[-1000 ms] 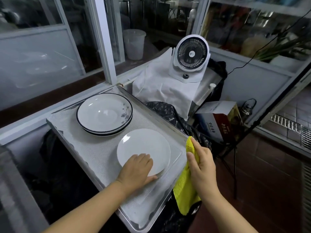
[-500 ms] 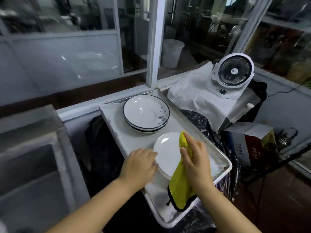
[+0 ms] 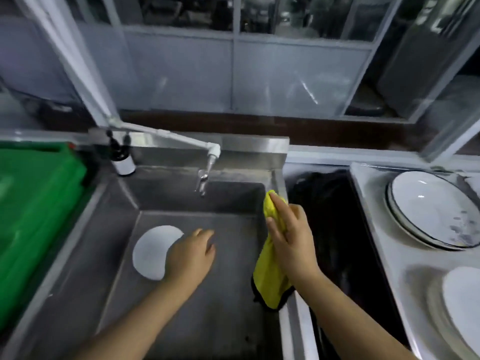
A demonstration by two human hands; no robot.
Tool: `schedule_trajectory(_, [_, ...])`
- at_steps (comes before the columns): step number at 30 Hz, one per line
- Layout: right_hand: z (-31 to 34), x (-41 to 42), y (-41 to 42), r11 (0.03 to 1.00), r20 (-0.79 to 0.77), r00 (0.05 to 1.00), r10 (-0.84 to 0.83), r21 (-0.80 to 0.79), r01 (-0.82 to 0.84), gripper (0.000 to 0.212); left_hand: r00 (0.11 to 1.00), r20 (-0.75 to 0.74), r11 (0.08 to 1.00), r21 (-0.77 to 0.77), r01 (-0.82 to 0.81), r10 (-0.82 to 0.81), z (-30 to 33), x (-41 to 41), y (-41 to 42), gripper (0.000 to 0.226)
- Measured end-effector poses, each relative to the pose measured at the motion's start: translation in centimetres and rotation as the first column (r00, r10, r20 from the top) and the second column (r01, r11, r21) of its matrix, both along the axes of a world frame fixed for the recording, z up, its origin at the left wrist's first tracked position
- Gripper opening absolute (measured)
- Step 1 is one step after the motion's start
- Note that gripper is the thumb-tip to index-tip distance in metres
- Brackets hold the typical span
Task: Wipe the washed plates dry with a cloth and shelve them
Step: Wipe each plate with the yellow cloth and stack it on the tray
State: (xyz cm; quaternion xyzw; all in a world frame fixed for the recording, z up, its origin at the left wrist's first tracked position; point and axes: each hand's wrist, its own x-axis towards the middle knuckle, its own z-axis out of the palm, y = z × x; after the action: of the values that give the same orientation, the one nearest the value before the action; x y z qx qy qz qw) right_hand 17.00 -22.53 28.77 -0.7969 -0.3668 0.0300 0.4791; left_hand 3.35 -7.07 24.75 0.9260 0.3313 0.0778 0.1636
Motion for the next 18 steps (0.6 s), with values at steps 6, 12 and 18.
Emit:
schedule_trajectory(6, [-7.1, -4.5, 10.9, 0.981, -0.105, 0.991, 0.084, -0.168, -0.101, 0.046, 0.948, -0.182, 0.908, -0.285, -0.306, 0.262, -10.5, -7.4, 11.6, 0.038])
schedule_trajectory(12, [-14.6, -6.3, 17.1, 0.933, -0.138, 0.989, 0.059, -0.345, -0.104, 0.047, 0.843, -0.343, 0.74, -0.411, -0.532, 0.416, -19.6, -9.9, 19.1, 0.038])
schedule_trajectory(18, [-19.6, -6.6, 20.3, 0.888, -0.179, 0.984, 0.025, -0.449, -0.104, 0.047, 0.718, -0.364, 0.503, -0.528, -0.684, 0.593, -25.9, -10.5, 22.7, 0.033])
